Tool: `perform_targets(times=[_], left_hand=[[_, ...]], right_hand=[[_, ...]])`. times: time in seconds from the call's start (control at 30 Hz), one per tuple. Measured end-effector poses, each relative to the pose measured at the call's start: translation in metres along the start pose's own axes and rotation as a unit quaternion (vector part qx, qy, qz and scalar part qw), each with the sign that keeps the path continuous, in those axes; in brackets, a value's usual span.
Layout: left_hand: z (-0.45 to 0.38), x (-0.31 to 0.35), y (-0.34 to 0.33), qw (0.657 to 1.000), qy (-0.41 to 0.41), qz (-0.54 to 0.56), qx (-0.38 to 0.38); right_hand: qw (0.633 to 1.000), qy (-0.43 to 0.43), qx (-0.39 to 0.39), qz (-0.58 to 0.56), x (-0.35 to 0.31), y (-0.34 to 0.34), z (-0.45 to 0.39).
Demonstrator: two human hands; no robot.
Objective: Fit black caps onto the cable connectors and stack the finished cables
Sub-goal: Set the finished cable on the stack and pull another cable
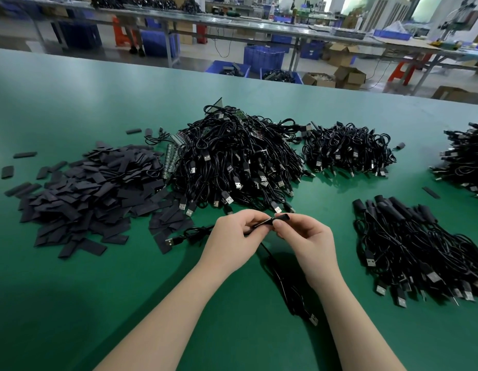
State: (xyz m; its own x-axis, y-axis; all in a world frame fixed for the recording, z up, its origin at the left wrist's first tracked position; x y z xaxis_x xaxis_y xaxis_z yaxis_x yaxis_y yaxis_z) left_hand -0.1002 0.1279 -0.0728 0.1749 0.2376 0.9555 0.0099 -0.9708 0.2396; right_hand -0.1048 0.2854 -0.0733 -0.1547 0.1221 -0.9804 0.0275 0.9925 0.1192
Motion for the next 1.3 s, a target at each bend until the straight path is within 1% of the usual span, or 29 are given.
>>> perform_targets(times=[0.13, 0.23, 0.3, 0.4, 0.63, 0.83, 1.03, 1.3], left_hand=[[0.001, 0.002, 0.000, 1.000, -0.002, 0.003, -0.003], [0.002, 0.001, 0.002, 0.999, -0.003, -0.035, 0.011], [0.002, 0.000, 0.002, 0.998, -0.002, -0.060, 0.016], [0.002, -0.002, 0.001, 0.998, -0.002, -0.065, 0.013], [0.002, 0.000, 0.004, 0.999, 0.000, -0.021, 0.030], [0.001, -0.001, 0.004, 0.999, 0.005, -0.028, 0.023], [0.001, -0.002, 0.004, 0.999, 0.001, -0.021, 0.025], [0.001, -0.002, 0.004, 1.000, 0.004, 0.004, 0.028]], right_hand=[[0.999, -0.009, 0.033, -0.011, 0.002, 0.003, 0.000], [0.995, -0.034, 0.063, -0.066, 0.004, 0.008, -0.001], [0.993, -0.041, 0.064, -0.088, 0.003, 0.010, -0.001], [0.994, -0.037, 0.049, -0.095, 0.001, 0.006, 0.001], [0.997, -0.017, 0.037, -0.071, -0.001, 0.003, 0.001], [0.998, 0.005, 0.053, -0.015, -0.003, 0.004, 0.003], [0.998, 0.033, 0.059, -0.002, -0.007, 0.003, 0.005], [0.999, 0.030, 0.043, 0.003, -0.006, 0.005, 0.003]])
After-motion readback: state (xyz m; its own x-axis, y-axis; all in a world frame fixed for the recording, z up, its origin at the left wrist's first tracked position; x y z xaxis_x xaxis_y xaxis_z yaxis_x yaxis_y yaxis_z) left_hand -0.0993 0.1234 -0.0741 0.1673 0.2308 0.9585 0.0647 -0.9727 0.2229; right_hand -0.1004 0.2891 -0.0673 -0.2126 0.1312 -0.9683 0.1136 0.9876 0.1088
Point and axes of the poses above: each hand's wrist, its own z-axis away from the middle knuckle, its own y-axis out of the back of the hand, x = y × z, the point moved 5 cm from there along -z, towards the middle knuckle, and after that the axes turned 7 degrees about z, right-handed, at the moved point
